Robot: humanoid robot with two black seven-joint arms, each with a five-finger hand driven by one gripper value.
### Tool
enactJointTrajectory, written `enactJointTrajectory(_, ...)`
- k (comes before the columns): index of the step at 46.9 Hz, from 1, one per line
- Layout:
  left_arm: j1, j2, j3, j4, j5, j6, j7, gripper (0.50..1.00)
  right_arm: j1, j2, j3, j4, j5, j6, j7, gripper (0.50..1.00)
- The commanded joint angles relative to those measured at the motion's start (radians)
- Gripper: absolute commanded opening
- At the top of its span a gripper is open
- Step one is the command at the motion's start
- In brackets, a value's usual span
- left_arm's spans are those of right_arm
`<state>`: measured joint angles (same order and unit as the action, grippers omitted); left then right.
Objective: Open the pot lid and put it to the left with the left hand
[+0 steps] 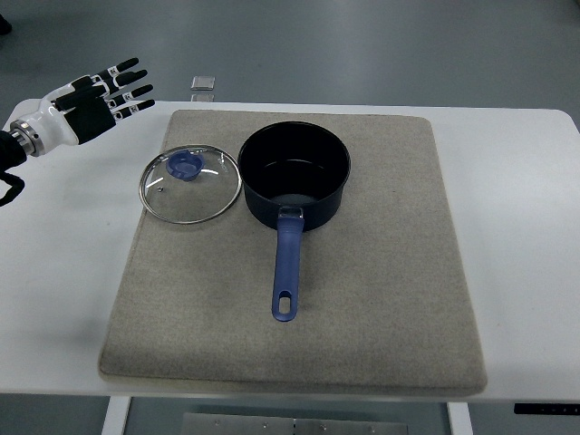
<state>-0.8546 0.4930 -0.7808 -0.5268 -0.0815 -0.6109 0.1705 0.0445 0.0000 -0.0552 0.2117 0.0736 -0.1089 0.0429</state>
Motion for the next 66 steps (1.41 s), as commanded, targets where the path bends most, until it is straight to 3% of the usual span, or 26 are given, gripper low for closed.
enactJointTrajectory(1,-0.006,-0.004,-0.003,-0.001,0.0,0.0,0.0,0.992,0.0,0.0,0.0,0.0,0.0,0.0,0.0,0.915)
enactJointTrajectory(66,-0.015,-0.021,-0.008,-0.012,0.0,0.0,-0.012,0.994,-0.003,0.0,0.005,0.011,0.008,0.006,-0.008,0.915)
